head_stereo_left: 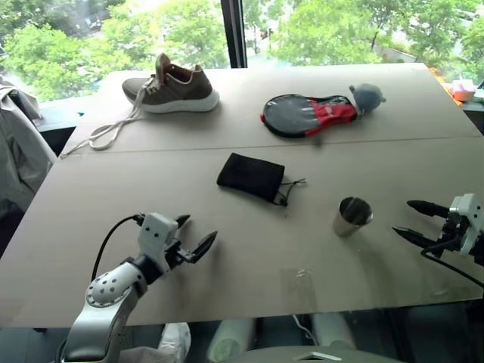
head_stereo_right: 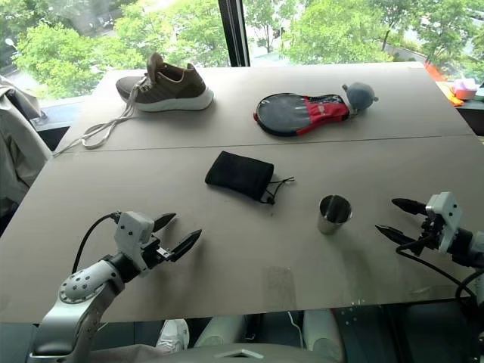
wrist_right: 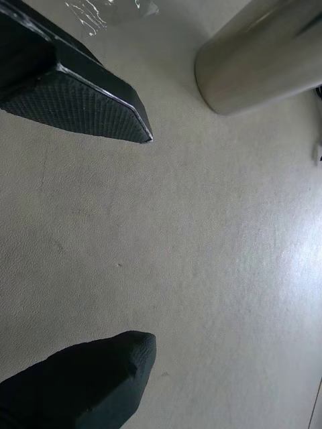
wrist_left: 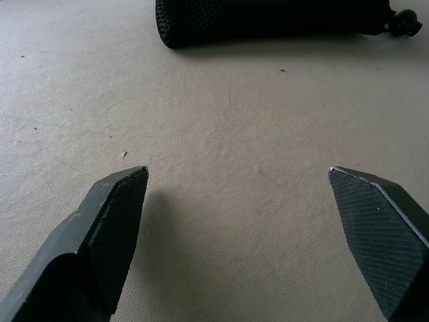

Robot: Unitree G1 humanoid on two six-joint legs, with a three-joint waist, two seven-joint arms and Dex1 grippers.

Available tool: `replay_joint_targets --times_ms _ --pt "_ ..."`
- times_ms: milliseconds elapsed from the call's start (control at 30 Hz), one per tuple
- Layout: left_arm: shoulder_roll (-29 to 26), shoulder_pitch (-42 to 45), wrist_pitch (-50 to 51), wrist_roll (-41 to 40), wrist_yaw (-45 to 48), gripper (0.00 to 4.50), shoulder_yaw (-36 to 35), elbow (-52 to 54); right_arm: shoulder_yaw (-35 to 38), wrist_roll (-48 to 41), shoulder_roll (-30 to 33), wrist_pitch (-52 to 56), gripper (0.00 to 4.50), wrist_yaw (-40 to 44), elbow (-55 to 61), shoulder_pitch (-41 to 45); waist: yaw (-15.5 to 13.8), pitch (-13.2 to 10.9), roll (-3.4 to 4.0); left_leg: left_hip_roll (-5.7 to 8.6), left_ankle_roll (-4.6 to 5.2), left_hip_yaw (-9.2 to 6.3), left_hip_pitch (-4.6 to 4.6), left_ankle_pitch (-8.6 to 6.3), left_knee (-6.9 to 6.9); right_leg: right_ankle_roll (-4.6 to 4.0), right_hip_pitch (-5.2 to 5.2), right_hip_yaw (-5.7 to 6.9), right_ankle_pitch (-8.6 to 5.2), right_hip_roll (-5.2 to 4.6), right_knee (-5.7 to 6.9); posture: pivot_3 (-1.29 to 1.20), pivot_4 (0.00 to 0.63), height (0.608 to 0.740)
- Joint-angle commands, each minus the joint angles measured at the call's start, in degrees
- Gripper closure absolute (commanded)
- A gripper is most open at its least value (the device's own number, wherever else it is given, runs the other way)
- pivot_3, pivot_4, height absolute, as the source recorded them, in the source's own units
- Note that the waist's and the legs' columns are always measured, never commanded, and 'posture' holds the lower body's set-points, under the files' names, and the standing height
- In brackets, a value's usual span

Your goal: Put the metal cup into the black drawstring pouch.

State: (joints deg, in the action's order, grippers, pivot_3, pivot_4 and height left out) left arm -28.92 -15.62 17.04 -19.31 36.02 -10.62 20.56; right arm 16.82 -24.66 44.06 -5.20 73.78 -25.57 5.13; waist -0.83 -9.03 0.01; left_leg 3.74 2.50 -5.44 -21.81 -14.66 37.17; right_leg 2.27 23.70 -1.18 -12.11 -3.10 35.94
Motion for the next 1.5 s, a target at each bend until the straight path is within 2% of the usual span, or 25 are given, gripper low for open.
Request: replay_joint_targets --times_ms 33,767,900,1067,1267,1400,1500 --pt "-0.06 -0.11 -0.68 -0.2 -0.11 0.05 -0.37 1.03 1.69 -1.46 -0.01 -1.01 0.0 0.9 -0.19 0.7 0.0 0.0 0.0 0.0 0.0 0.0 0.0 0.0 0.0 0.0 0.0 0.0 0.0 0.0 0.0 0.0 0.15 0.74" --pt "0.2 -3.56 0.09 -2.0 -0.39 0.05 -1.05 6.05 1.79 -3.84 -0.71 -1.6 0.0 6.07 -1.28 1.78 0.01 0.0 0.0 0.0 0.0 0.01 0.0 0.0 0.01 -0.06 0.0 -0.01 -0.04 -0.01 0.0 0.0 0.15 0.74" --pt "0.45 -0.53 2.49 -1.6 -2.35 0.05 0.19 8.07 2.17 -5.55 -1.46 -1.73 0.0 8.03 -0.99 1.77 -0.06 0.0 0.0 0.0 0.0 -0.01 0.01 0.0 0.01 -0.06 -0.01 0.01 -0.03 0.0 0.0 0.0 0.15 0.74" --pt "1.39 9.5 4.61 6.86 -7.04 0.05 9.76 7.72 2.96 -10.54 -1.9 1.63 0.0 13.66 1.78 0.6 -0.31 0.01 0.01 0.03 0.0 -0.05 0.0 0.0 0.11 0.06 -0.09 0.08 0.05 0.0 0.01 0.0 0.15 0.74" --pt "9.19 25.11 12.31 12.44 -13.7 0.05 20.36 4.65 4.23 -12.73 -1.66 1.27 0.0 16.6 3.2 0.06 -0.18 0.0 -0.01 0.07 0.0 0.02 0.0 0.01 0.16 0.19 -0.09 -0.01 0.13 0.0 0.0 0.0 0.15 0.74" --pt "13.07 30.46 14.39 18.46 -17.28 0.05 27.61 1.13 4.28 -12.97 -1.67 1.47 0.0 15.83 4.54 -1.18 0.04 0.0 -0.01 0.04 0.0 0.13 0.04 0.0 0.1 0.2 -0.07 -0.14 0.13 0.06 0.0 0.0 0.15 0.74" --pt "13.74 32.1 15.92 22.15 -18.68 0.05 30.58 0.49 4.88 -13.17 -1.6 1.21 0.0 15.14 4.59 -1.18 0.06 -0.01 -0.02 0.04 0.0 0.2 0.04 0.0 0.11 0.21 -0.05 -0.22 0.13 0.07 0.0 0.0 0.15 0.74"
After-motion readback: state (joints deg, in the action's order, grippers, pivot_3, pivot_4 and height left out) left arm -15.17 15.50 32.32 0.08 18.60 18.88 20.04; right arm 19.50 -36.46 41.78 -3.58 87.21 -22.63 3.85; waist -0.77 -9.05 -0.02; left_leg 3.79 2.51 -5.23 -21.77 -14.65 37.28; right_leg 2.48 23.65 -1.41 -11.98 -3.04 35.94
